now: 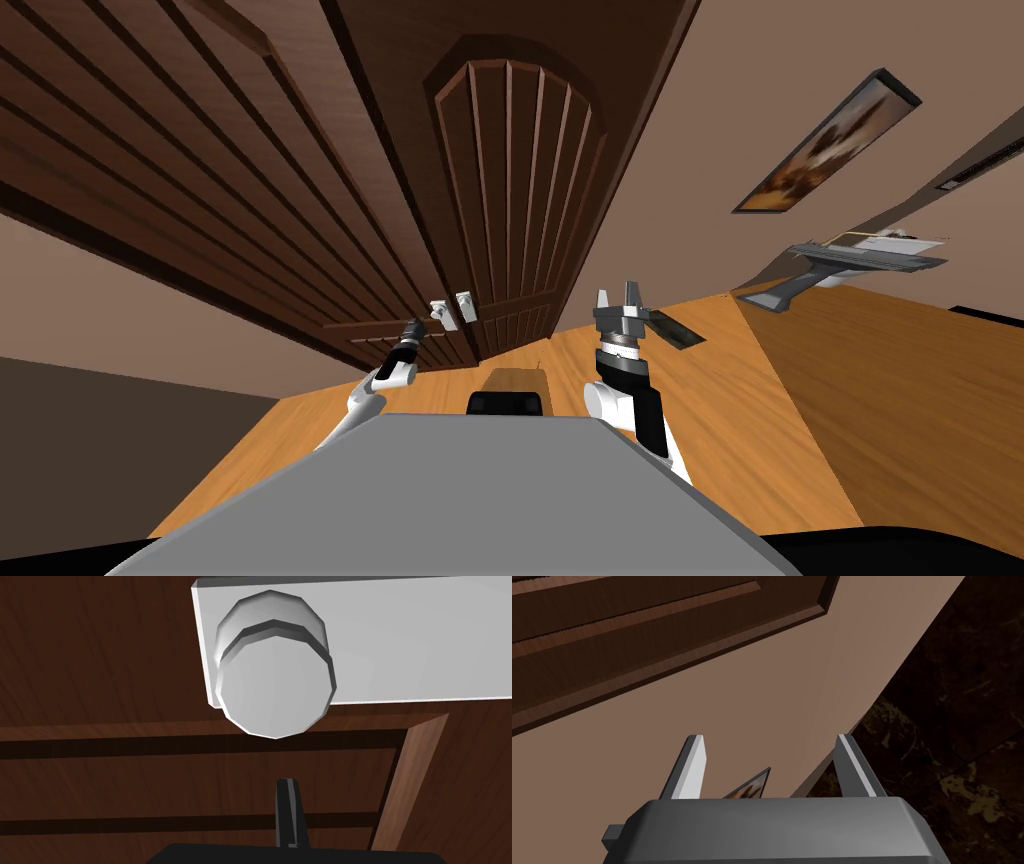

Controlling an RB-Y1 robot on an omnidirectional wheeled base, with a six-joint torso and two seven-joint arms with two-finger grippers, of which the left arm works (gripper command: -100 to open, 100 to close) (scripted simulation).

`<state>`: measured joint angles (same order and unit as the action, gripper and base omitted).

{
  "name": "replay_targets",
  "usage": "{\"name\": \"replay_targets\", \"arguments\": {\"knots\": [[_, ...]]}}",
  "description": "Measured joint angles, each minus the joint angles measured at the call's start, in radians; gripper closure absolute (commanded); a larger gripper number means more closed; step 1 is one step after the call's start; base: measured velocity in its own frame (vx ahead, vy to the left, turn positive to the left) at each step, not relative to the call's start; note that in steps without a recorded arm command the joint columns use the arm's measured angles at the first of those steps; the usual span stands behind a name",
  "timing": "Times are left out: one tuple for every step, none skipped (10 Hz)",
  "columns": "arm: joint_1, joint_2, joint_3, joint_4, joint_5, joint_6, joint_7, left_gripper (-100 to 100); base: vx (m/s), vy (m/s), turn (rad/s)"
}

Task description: Pull the door open

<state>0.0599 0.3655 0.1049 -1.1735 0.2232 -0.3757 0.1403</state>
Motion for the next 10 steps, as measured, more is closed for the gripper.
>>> {"name": "replay_targets", "arguments": {"knots": [[0.014,0.005,0.002,-0.002,0.001,0.003,0.003,-100,-0.208,0.009,-0.052],[0.011,0.007,-0.007,0.001,0.0,-0.001,0.006,-100,-0.189,-0.067,-0.082],[0.021,0.009,-0.018,-0.022,0.001,0.0,0.011,-100,-0.176,-0.1,-0.068],[0.028,0.009,-0.03,-0.04,0.001,0.002,0.016,-100,-0.186,-0.1,-0.053],[0.019,0.011,-0.043,-0.038,0.001,-0.001,0.021,-100,-0.169,-0.087,-0.061],[0.025,0.011,-0.053,-0.055,0.001,0.0,0.025,-100,-0.17,-0.053,-0.044],[0.029,0.011,-0.063,-0.069,0.001,0.001,0.029,-100,-0.077,-0.021,-0.007],[0.029,0.011,-0.065,-0.07,0.001,0.001,0.03,-100,0.069,0.09,0.103],[0.039,0.011,-0.053,-0.075,0.002,0.008,0.026,-100,0.111,0.115,0.065],[0.03,0.015,-0.046,-0.051,0.002,0.004,0.025,-100,0.13,0.131,0.018]]}}
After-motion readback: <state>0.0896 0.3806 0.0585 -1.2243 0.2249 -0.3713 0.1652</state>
